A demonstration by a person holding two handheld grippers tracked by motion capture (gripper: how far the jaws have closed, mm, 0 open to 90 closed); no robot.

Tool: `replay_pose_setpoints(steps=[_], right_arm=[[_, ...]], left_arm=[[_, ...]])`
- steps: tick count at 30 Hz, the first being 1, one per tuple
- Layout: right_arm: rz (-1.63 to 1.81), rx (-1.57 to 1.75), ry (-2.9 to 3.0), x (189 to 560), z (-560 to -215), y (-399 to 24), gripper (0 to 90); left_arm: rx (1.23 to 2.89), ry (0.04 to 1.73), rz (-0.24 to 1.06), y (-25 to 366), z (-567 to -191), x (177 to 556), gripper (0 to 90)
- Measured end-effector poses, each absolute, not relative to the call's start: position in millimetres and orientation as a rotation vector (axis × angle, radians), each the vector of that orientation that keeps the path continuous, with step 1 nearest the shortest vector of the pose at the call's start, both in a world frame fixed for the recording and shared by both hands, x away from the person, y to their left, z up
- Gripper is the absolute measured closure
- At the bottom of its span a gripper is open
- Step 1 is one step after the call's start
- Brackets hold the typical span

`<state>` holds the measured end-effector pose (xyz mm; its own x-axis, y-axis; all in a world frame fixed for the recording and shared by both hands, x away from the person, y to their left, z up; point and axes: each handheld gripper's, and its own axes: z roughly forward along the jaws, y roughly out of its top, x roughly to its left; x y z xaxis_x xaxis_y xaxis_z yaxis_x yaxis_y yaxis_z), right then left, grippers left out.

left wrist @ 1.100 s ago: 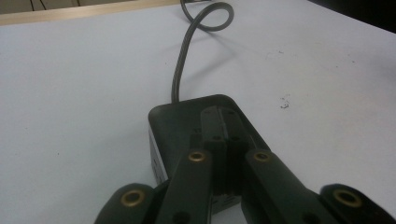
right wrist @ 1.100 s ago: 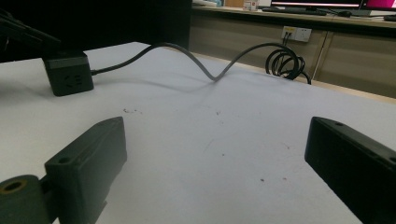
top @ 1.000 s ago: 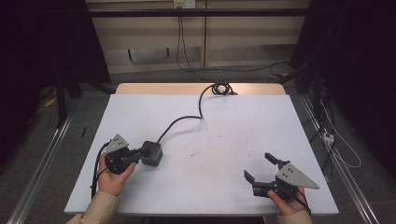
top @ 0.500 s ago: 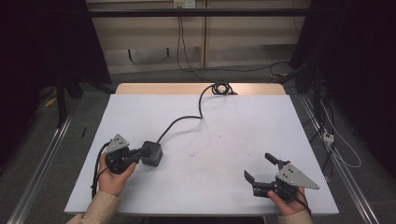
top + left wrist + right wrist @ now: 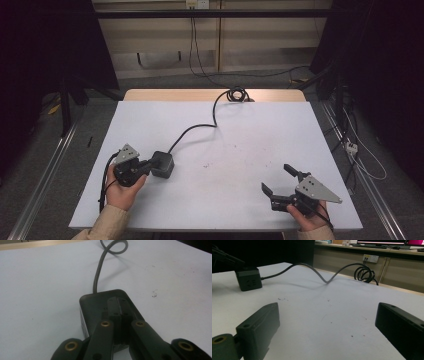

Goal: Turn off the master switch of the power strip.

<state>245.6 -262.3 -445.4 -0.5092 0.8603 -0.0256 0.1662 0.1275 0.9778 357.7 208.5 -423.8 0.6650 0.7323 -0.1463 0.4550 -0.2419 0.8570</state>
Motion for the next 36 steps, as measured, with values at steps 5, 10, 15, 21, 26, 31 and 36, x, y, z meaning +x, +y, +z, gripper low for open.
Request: replay_pose_setpoints(steps=[5,10,15,21,26,31,36], right_arm=[[1.42,0.994,1.783,245.9,-445.5,-262.7,5.3],[1.421,0.99,1.788,245.9,-445.4,-262.6,5.2],[1.419,0.995,1.781,245.7,-445.5,-263.4,5.2],[1.419,0.991,1.782,245.2,-445.3,-263.3,5.2],[1.418,0.995,1.781,245.0,-445.4,-264.0,5.2],[1.417,0.996,1.78,244.9,-445.4,-264.4,5.2],[1.416,0.997,1.78,244.7,-445.8,-264.9,5.2]], left_arm=[[1.889,0.935,0.347,208.7,-423.4,358.0,90.0],[1.886,0.942,0.331,209.3,-422.9,358.6,90.0],[1.863,0.943,0.323,210.4,-421.1,358.7,90.0],[1.869,0.946,0.325,210.2,-420.4,358.7,90.0],[1.869,0.947,0.325,210.7,-420.2,359.4,90.0],[1.865,0.949,0.328,211.3,-420.0,359.9,90.0],[1.849,0.94,0.319,211.8,-418.0,359.5,90.0]])
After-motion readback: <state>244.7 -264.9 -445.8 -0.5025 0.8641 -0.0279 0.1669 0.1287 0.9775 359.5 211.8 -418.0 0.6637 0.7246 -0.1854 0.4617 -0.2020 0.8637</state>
